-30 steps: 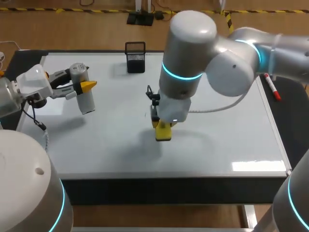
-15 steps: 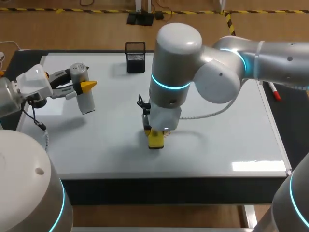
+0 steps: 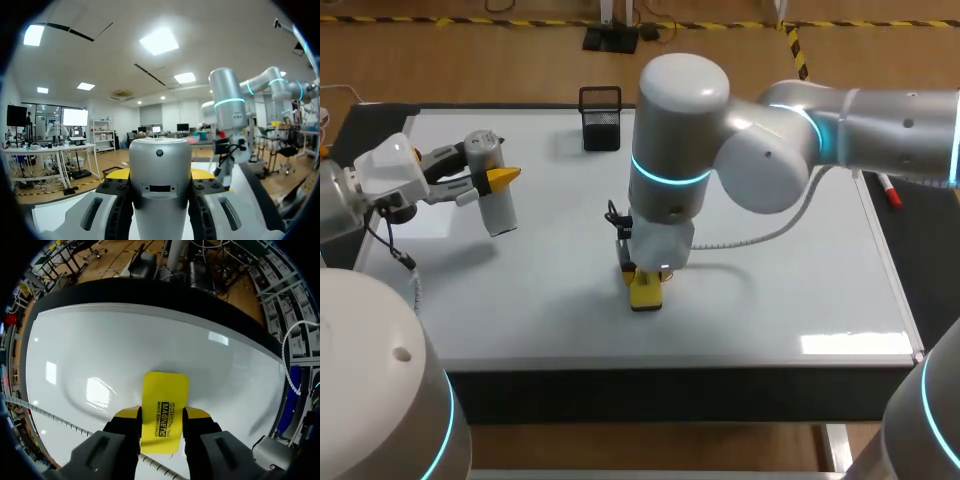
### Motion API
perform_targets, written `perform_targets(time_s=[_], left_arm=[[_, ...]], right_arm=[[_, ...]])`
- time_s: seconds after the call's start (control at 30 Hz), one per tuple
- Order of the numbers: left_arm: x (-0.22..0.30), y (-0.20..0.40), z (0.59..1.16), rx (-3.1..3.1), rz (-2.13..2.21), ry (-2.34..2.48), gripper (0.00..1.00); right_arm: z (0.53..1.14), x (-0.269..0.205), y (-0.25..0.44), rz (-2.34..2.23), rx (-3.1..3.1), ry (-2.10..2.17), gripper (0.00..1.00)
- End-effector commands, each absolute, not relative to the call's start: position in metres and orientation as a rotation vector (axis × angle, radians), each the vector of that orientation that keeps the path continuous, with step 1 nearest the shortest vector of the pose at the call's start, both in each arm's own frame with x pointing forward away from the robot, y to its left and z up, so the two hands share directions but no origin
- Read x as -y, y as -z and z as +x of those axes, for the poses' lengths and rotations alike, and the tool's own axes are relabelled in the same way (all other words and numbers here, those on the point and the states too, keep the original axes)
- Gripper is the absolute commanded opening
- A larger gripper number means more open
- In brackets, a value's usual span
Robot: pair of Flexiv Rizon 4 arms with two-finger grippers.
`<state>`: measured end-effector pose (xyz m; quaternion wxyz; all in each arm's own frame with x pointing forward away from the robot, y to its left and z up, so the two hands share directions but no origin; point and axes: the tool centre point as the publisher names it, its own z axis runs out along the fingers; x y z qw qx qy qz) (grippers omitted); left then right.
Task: Pick up the inspection probe, press it on each red-marked spot on the whiteboard one by one, put down the probe, pick up the eraser, and wipe off all the red marks.
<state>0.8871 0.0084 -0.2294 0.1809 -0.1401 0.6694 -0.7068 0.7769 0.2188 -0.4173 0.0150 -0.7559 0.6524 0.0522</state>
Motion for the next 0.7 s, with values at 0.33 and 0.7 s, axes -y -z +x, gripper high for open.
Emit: perform_targets(time_s=[0.33, 0.7], left_arm=[[-0.008, 0.228, 0.887, -1.89, -0.396, 1.996, 0.0], [-0.008, 0.228, 0.887, -1.89, -0.396, 1.996, 0.0]], right_arm=[[0.787, -0.202, 0.421, -2.326, -2.08, -0.142, 0.0], [0.792, -0.178, 0.421, -2.292, -2.138, -0.113, 0.0]])
